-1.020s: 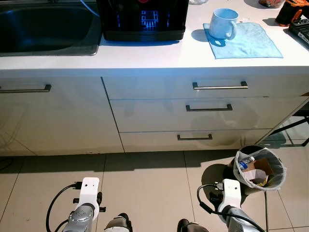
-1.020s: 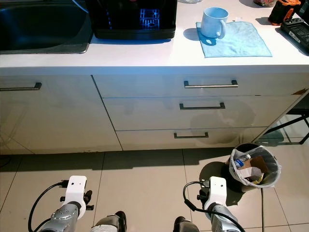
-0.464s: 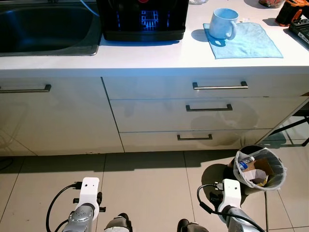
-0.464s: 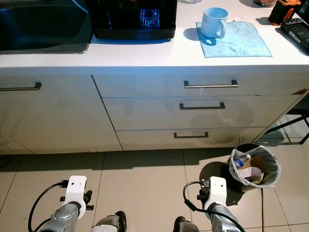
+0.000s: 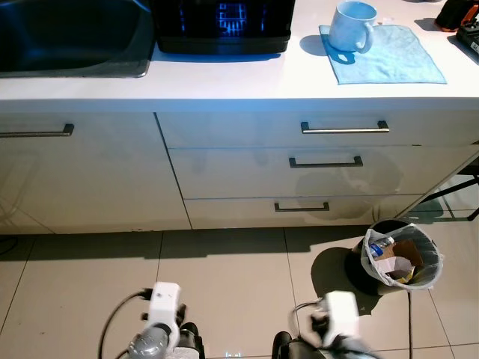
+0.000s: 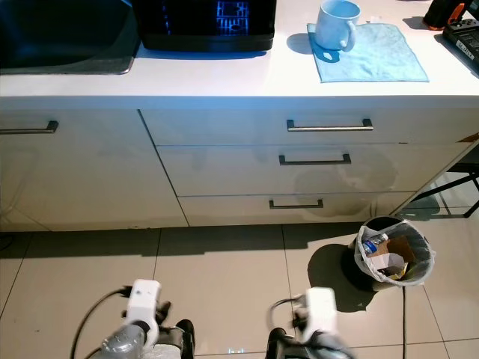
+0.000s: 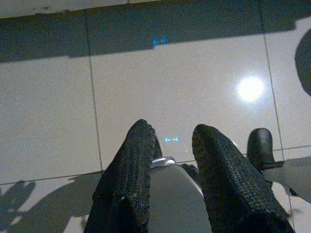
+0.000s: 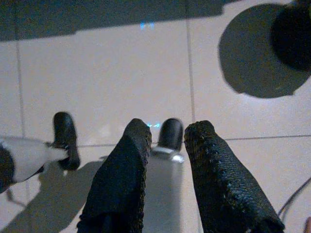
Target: Kitchen organization
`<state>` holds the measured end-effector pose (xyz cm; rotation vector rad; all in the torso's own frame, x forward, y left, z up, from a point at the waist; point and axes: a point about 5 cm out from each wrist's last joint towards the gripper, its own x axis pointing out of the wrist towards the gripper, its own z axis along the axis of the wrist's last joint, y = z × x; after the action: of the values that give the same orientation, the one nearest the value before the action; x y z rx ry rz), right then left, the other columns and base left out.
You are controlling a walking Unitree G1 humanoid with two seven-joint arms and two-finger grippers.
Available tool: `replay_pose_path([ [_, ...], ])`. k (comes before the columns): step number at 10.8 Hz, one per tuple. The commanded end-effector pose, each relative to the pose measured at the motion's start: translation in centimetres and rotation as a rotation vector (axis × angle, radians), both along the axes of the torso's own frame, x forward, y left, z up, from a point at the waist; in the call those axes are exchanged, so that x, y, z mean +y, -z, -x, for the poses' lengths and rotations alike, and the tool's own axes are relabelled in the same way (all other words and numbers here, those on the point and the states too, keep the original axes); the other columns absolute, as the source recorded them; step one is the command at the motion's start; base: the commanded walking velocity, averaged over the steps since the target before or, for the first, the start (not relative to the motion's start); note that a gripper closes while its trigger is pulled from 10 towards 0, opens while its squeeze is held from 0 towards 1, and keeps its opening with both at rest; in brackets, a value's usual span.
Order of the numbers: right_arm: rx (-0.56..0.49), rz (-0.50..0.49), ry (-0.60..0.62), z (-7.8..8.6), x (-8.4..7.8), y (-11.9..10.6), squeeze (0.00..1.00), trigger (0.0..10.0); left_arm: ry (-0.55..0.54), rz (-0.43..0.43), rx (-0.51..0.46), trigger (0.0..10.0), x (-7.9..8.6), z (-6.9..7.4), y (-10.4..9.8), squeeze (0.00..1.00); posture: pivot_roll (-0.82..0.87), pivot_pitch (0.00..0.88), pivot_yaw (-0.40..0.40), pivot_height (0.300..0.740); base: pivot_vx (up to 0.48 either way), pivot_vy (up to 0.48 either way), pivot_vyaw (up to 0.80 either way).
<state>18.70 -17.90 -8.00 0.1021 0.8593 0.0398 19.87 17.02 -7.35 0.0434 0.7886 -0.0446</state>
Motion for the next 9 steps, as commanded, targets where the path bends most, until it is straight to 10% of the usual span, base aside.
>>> replay_pose_path([
  [1,0.027,0.001,-0.007,0.4,0.2,0.3,0.0,10.0,0.004,-0.01,0.034,10.0,-0.3,0.8,0.5,0.0,0.14,0.2,-0.015,0.74,0.0,0.0,0.0],
  [9,0.013,0.027,-0.067,-0.9,0.3,-0.3,0.0,10.0,-0.038,-0.019,0.011,10.0,-0.4,0.5,0.3,0.0,0.13,0.186,-0.044,0.74,0.0,0.0,0.0],
])
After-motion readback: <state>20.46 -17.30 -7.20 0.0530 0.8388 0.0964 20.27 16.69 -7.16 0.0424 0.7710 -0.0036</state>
